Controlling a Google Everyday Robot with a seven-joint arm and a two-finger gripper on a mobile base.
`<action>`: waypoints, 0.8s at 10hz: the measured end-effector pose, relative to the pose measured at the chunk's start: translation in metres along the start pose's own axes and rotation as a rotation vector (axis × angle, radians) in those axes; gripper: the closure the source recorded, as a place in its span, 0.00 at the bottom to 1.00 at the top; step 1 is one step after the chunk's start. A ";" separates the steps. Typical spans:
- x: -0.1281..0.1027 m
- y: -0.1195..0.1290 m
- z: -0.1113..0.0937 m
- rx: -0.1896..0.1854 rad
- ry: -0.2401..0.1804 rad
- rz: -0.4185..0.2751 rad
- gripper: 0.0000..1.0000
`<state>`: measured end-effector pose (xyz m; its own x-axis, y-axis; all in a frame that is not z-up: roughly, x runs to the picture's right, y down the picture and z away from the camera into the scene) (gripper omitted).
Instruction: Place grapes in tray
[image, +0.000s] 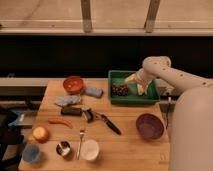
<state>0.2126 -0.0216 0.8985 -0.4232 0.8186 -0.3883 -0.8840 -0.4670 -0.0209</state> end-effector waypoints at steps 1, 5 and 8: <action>0.000 0.000 0.000 0.000 0.000 0.000 0.20; -0.002 0.003 -0.002 0.000 -0.016 -0.016 0.20; 0.000 0.034 0.004 -0.007 -0.018 -0.091 0.20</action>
<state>0.1820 -0.0360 0.9012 -0.3448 0.8637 -0.3677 -0.9177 -0.3926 -0.0617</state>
